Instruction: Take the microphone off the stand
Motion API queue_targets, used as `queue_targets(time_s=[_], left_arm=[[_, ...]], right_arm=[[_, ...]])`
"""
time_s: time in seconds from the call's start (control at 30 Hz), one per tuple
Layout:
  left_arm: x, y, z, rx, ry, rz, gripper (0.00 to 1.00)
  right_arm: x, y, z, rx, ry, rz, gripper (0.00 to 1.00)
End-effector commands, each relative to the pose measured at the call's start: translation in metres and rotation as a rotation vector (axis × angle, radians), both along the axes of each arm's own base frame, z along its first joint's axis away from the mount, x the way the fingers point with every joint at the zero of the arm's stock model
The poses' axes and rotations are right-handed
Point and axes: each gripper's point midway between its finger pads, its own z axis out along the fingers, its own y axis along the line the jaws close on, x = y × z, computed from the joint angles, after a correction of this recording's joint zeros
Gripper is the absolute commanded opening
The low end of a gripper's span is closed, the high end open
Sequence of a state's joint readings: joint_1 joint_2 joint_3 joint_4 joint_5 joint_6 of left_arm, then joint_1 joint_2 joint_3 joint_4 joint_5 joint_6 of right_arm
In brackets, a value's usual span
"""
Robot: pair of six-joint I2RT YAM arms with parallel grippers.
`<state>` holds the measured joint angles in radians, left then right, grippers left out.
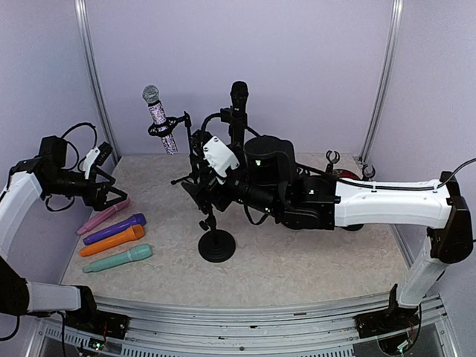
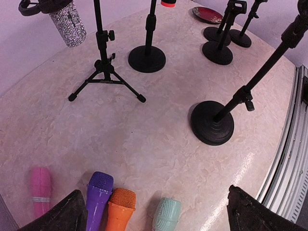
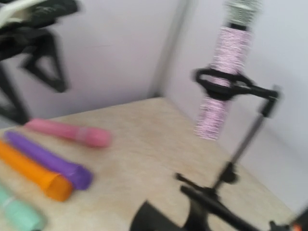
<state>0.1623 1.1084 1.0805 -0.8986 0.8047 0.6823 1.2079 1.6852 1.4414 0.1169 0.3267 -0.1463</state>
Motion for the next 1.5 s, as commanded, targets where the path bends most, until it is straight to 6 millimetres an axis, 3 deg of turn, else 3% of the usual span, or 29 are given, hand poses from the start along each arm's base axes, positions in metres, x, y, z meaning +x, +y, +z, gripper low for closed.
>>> queue_targets(time_s=[0.0, 0.27, 0.5, 0.67, 0.83, 1.17, 1.47], left_arm=[[0.002, -0.001, 0.014, -0.007, -0.043, -0.009, 0.99], [0.001, 0.000, 0.017, 0.010, -0.064, -0.002, 0.99], [0.001, -0.001, 0.015, 0.000, -0.056, -0.005, 0.99], [0.002, 0.000, 0.013, -0.003, -0.051, -0.002, 0.99], [0.001, 0.000, 0.013, 0.000, -0.055, -0.003, 0.99], [0.001, 0.000, 0.013, 0.013, -0.061, -0.001, 0.99], [0.002, 0.001, 0.012, 0.015, -0.061, -0.001, 0.99]], right_arm=[[0.042, -0.032, 0.000, 0.006, -0.031, -0.487, 0.99], [0.053, -0.029, -0.004, -0.060, -0.146, -0.687, 0.88], [0.044, -0.033, 0.021, -0.017, -0.235, -0.712, 0.69], [0.035, -0.023, 0.037, 0.029, -0.258, -0.632, 0.48], [0.035, -0.012, 0.047, 0.109, -0.188, -0.407, 0.37], [0.026, -0.004, 0.059, 0.205, -0.046, 0.348, 0.28], [0.024, 0.012, 0.028, 0.071, -0.072, 0.575, 0.26]])
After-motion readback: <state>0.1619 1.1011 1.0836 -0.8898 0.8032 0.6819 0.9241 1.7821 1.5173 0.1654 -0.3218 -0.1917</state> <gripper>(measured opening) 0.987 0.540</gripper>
